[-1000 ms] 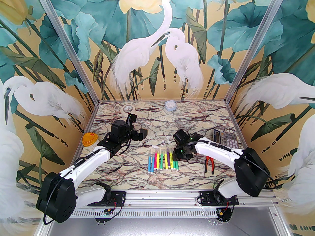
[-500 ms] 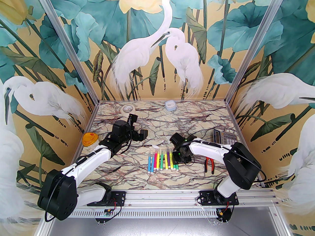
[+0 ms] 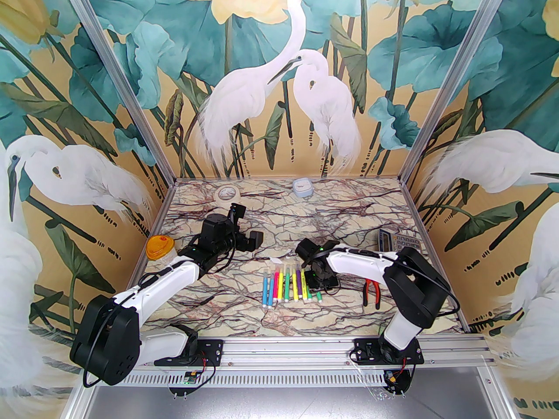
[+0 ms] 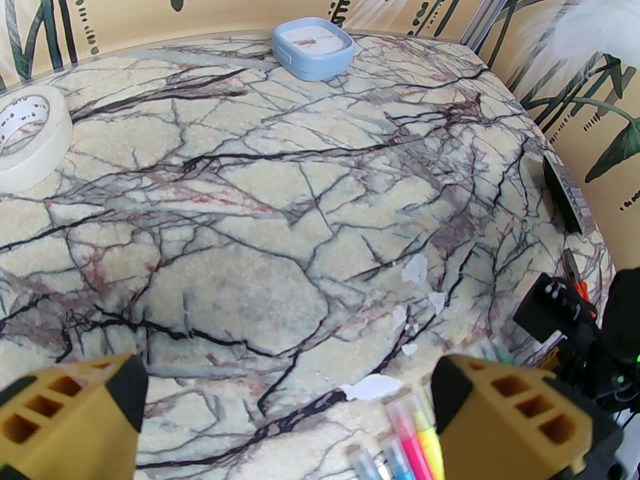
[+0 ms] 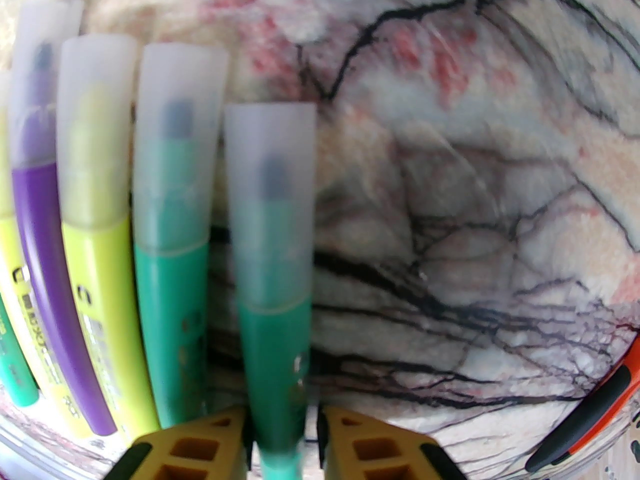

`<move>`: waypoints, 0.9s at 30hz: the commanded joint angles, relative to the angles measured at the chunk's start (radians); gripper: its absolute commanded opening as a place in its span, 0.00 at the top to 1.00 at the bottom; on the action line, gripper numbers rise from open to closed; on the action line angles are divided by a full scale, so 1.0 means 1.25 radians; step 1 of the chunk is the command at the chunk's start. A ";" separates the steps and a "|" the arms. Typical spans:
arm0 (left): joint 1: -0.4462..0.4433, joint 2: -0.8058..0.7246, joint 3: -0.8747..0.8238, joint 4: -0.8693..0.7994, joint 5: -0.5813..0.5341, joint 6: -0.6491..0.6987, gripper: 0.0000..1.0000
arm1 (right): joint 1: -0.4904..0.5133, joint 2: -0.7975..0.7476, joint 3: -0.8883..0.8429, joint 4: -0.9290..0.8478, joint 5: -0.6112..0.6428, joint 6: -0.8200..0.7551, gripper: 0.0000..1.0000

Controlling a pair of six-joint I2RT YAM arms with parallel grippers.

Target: Open the pen caps

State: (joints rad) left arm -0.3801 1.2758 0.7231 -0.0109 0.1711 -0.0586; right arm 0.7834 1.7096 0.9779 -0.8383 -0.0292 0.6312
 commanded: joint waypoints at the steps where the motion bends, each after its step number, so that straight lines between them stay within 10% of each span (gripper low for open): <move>1: -0.004 0.006 0.020 0.001 0.006 0.016 0.01 | 0.003 0.027 0.018 -0.020 0.064 0.018 0.71; 27: -0.004 0.028 0.039 0.010 0.079 -0.045 0.01 | 0.003 -0.063 0.025 0.065 0.085 -0.047 0.90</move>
State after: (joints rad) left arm -0.3801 1.3029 0.7467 -0.0181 0.2249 -0.0937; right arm 0.7937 1.6794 0.9894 -0.7879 0.0525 0.6125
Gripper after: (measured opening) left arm 0.992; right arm 0.174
